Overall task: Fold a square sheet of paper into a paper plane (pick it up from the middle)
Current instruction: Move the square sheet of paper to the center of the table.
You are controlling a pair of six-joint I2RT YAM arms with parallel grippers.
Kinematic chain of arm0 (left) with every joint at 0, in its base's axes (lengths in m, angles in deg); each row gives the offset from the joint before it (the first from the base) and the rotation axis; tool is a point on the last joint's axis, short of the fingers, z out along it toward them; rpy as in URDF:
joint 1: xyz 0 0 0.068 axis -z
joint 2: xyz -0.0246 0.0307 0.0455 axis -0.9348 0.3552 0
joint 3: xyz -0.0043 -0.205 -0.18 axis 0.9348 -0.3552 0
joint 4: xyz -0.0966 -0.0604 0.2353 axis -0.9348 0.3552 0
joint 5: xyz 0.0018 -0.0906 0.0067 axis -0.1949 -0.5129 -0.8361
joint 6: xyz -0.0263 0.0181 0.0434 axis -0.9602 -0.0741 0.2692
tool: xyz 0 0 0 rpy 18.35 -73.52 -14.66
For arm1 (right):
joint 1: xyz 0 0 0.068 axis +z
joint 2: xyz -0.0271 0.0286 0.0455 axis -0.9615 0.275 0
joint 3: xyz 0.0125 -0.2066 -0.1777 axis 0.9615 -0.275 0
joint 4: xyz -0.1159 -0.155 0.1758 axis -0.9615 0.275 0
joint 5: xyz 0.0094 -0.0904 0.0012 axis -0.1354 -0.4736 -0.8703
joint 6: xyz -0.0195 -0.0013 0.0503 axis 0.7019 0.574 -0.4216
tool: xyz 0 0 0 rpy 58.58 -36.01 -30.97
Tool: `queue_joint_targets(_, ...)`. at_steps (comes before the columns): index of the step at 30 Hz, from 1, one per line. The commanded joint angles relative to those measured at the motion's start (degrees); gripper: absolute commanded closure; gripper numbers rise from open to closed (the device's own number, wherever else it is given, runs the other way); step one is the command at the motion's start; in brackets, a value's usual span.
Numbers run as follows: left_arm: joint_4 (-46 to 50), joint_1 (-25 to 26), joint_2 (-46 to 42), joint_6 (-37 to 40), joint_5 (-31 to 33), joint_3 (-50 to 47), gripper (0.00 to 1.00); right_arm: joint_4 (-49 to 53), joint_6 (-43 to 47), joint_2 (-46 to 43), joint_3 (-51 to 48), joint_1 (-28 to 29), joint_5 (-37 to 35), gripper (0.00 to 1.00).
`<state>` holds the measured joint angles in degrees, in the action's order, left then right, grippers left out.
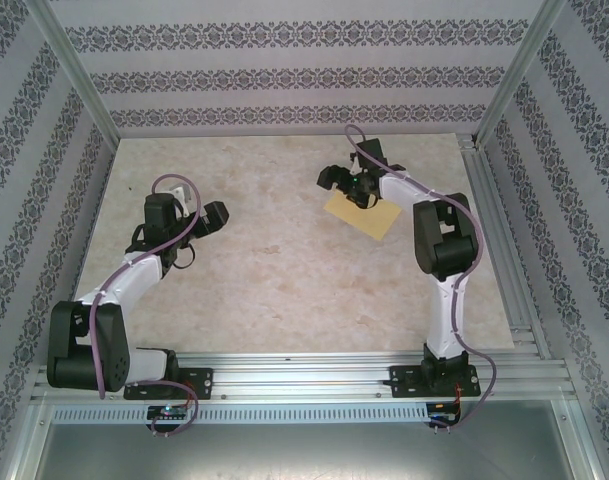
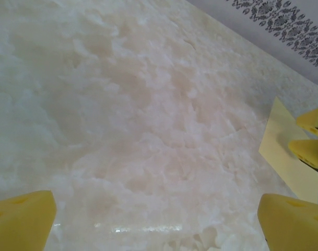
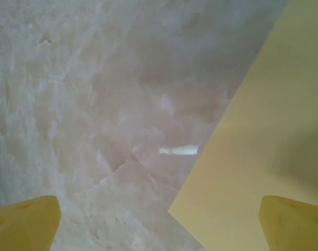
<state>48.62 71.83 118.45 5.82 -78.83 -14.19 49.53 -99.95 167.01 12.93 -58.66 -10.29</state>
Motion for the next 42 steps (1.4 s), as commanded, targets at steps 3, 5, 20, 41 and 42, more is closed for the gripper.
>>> queue_joint_targets(3, 4.31, -0.08, -1.89, 0.16, -3.37, 1.07, 0.0, 6.6, -1.05, 3.26, 3.5, 1.61, -4.58, 0.02)
queue_joint_targets(5, 5.01, -0.08, -1.77, 0.47, -3.48, 1.03, 0.0, 8.09, -0.5, 3.45, 2.81, 2.21, -5.34, 0.02)
queue_joint_targets(20, 7.87, 0.0, -1.66, 0.87, -4.4, 1.77, 0.0, 6.67, 3.68, -10.51, -19.07, 10.57, -0.72, 0.02)
queue_joint_targets(41, 5.66, 3.33, -3.01, -1.59, -7.55, -1.94, 0.0, 26.59, 1.89, -25.99, -20.59, 13.54, -32.14, 0.02)
queue_joint_targets(42, 5.68, 3.43, -2.87, -1.59, -7.56, -2.03, 0.0, 26.61, 1.87, -25.03, -20.06, 13.45, -32.23, 0.02)
